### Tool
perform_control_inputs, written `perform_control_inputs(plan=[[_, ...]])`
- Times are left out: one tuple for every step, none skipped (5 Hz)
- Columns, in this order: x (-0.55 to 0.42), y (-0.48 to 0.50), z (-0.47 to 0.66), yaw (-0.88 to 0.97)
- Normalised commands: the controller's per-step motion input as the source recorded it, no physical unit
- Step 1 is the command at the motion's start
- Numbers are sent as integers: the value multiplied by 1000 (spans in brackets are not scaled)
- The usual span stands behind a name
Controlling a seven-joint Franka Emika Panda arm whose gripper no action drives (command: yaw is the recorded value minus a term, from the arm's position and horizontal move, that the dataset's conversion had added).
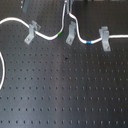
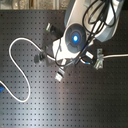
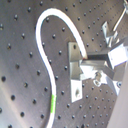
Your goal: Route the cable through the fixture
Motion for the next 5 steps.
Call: perform_control_inputs(plan=[[-178,-41,78,757],[-164,-21,96,777],[-245,-23,157,674],[-261,-58,177,611],[-27,-21,61,197]])
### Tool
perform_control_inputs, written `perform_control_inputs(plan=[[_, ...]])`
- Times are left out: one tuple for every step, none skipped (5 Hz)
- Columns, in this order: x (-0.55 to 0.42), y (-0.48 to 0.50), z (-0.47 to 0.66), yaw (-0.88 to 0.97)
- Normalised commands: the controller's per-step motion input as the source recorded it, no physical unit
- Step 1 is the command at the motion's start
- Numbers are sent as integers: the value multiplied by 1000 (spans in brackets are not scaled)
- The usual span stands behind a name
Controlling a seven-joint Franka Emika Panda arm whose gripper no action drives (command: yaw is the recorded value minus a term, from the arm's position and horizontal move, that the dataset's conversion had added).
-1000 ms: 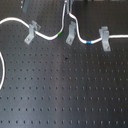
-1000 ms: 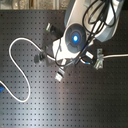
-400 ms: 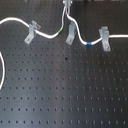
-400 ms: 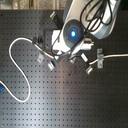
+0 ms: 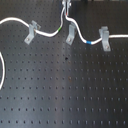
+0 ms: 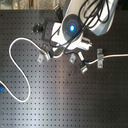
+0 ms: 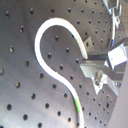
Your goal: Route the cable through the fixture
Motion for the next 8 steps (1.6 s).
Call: perform_control_inputs(plan=[[-89,-355,55,26],[-75,-399,51,280],[-2,-13,107,146],[61,162,82,163],[112,270,83,220],[134,279,176,226],[114,208,334,186],[160,137,475,134]])
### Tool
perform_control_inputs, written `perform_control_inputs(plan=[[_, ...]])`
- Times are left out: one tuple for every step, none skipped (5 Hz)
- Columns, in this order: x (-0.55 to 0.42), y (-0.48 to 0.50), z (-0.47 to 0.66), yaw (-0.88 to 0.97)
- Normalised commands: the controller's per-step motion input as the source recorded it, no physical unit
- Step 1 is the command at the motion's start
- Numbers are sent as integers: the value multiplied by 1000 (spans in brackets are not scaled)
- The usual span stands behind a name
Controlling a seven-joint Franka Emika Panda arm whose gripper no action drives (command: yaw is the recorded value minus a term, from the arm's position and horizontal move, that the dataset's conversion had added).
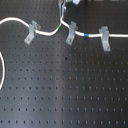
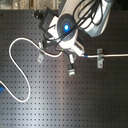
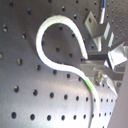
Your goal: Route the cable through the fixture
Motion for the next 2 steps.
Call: perform_control_inputs(plan=[[130,86,231,77],[146,17,-3,0]])
